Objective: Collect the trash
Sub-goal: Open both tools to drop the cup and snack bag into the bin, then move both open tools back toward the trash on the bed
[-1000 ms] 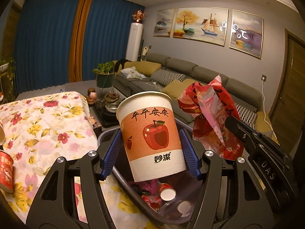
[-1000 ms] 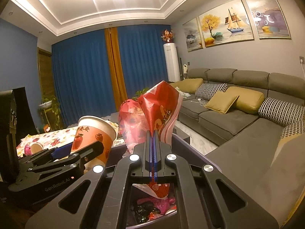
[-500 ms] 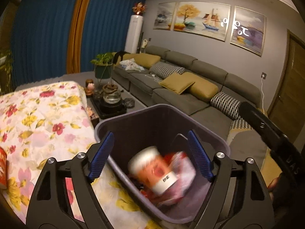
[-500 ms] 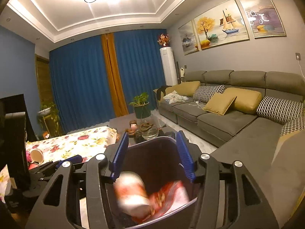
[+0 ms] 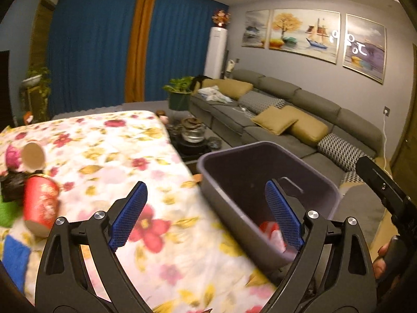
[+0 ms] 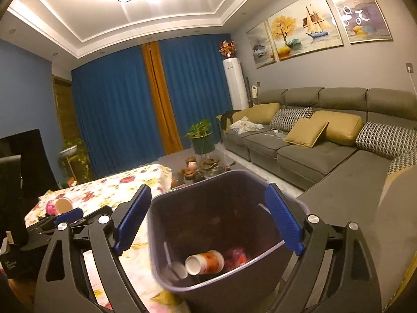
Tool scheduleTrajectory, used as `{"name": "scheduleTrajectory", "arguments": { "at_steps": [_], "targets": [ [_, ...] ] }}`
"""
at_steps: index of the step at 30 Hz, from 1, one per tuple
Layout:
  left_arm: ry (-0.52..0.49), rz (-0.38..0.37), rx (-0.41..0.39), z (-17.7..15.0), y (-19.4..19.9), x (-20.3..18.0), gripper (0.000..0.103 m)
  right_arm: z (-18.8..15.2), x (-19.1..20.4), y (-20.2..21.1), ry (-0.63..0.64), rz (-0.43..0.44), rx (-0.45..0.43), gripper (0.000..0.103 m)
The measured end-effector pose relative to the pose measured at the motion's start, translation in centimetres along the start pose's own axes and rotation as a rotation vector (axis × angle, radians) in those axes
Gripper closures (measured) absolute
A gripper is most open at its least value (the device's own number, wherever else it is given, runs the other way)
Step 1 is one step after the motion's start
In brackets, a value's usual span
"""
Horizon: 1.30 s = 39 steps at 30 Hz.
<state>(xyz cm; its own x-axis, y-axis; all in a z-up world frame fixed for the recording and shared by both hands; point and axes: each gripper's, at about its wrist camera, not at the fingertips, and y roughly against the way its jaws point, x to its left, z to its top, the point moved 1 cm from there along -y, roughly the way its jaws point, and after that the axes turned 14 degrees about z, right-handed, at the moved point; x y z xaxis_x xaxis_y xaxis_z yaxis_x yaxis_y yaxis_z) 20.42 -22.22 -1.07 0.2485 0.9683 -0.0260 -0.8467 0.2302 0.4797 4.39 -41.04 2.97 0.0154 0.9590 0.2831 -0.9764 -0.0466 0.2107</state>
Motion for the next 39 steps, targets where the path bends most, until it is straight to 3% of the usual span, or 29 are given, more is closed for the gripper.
{"name": "scheduleTrajectory", "arguments": {
  "at_steps": [10, 22, 30, 39],
  "targets": [
    [0.068, 0.159, -0.024, -1.9, 5.1, 7.4, 0.013, -1.3, 4.7, 0.1, 0.061, 0.087, 0.029, 0.016],
    [0.165, 0.366, -0.008, -5.3, 10.0, 19.2, 0.013, -3.8, 14.3, -0.8, 0.170, 0.229, 0.071, 0.016],
    [0.164, 0.418, 0.058, -8.0, 10.8, 24.1, 0.013, -5.5, 19.8, -2.7, 0.199, 0.300, 0.108, 0.016],
    [0.110, 0.388, 0.206, -9.6, 8.4, 26.4, 0.013, -6.0, 23.6, -4.6, 0.227, 0.345, 0.151, 0.015]
  ]
}}
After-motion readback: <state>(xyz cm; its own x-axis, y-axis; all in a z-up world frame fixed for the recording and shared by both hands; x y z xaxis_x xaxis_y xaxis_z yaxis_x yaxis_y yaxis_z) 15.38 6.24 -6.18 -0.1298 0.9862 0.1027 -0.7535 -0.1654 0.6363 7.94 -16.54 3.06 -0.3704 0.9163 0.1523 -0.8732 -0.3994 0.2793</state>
